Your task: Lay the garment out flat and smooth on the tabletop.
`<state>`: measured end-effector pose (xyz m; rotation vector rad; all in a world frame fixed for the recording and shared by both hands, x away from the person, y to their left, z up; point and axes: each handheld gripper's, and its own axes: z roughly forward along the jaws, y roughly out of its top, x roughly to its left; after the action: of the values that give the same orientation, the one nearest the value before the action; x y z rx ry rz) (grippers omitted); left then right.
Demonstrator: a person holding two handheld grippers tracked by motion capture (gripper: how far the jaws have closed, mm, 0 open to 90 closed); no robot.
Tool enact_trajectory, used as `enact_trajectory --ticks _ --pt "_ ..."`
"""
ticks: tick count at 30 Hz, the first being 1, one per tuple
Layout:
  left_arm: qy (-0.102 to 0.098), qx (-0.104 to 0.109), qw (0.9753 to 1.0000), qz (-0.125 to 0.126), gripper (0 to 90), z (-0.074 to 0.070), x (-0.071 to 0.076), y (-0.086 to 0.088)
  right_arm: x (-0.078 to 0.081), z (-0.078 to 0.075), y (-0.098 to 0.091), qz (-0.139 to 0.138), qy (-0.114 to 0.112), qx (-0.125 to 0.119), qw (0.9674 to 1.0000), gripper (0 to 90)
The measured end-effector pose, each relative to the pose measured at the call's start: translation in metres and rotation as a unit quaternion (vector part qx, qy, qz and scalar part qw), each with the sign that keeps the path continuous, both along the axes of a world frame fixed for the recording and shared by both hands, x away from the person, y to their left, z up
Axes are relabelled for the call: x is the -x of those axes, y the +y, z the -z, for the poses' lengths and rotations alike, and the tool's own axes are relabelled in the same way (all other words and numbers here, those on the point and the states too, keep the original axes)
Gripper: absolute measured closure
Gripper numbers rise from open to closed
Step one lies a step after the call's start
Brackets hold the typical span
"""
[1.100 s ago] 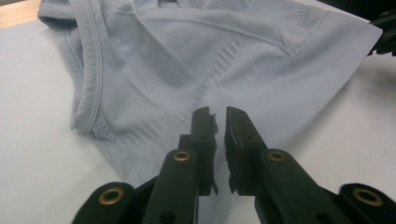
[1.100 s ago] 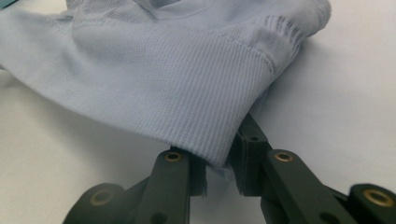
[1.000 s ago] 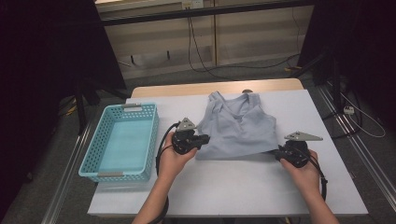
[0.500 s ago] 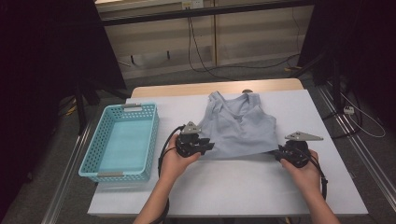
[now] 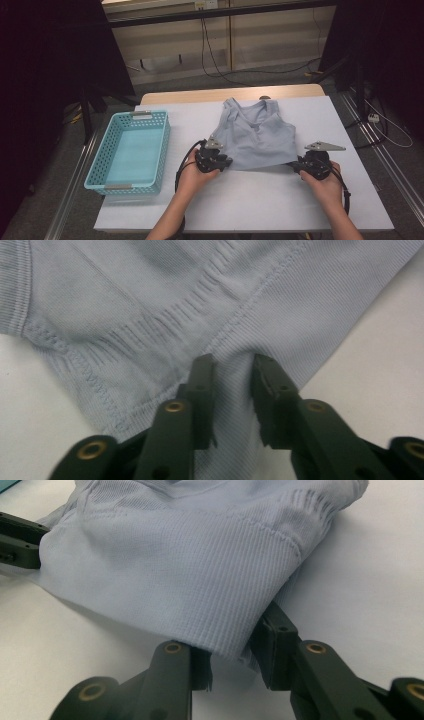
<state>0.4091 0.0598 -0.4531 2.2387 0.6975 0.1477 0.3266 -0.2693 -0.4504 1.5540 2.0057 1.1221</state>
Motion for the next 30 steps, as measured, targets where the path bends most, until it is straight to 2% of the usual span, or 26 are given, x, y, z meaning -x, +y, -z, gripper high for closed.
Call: enact_trajectory --ticks 2,6,12,15,18,27,30 --pt "0.001 -0.003 1.0000 -0.001 78.1 -0.001 0.001 -0.002 0.000 0.000 0.000 0.001 0.000 0.001 1.0000 70.7" --pt "0.012 0.000 0.9998 -0.013 82.9 -0.002 0.001 -0.002 0.000 0.000 0.000 0.001 0.000 0.002 1.0000 70.8" --pt "0.023 0.028 0.9991 -0.022 84.4 -0.012 -0.002 0.004 0.001 -0.001 -0.004 0.005 -0.002 0.006 1.0000 70.9" --pt "0.017 0.049 0.9981 -0.032 84.8 -0.020 -0.005 0.010 0.001 -0.001 -0.006 0.007 -0.003 0.004 1.0000 71.1" --pt "0.001 0.065 0.9969 -0.044 85.0 -0.026 -0.008 0.017 0.002 -0.001 -0.006 0.008 -0.005 0.008 0.9999 70.2" --pt "-0.002 0.085 0.9943 -0.065 85.3 -0.030 -0.016 0.029 0.003 -0.002 0.002 -0.010 -0.011 0.023 0.9996 65.9" --pt "-0.005 0.082 0.9943 -0.068 85.3 -0.029 -0.018 0.031 0.004 -0.002 0.005 -0.015 -0.010 0.025 0.9995 62.8"
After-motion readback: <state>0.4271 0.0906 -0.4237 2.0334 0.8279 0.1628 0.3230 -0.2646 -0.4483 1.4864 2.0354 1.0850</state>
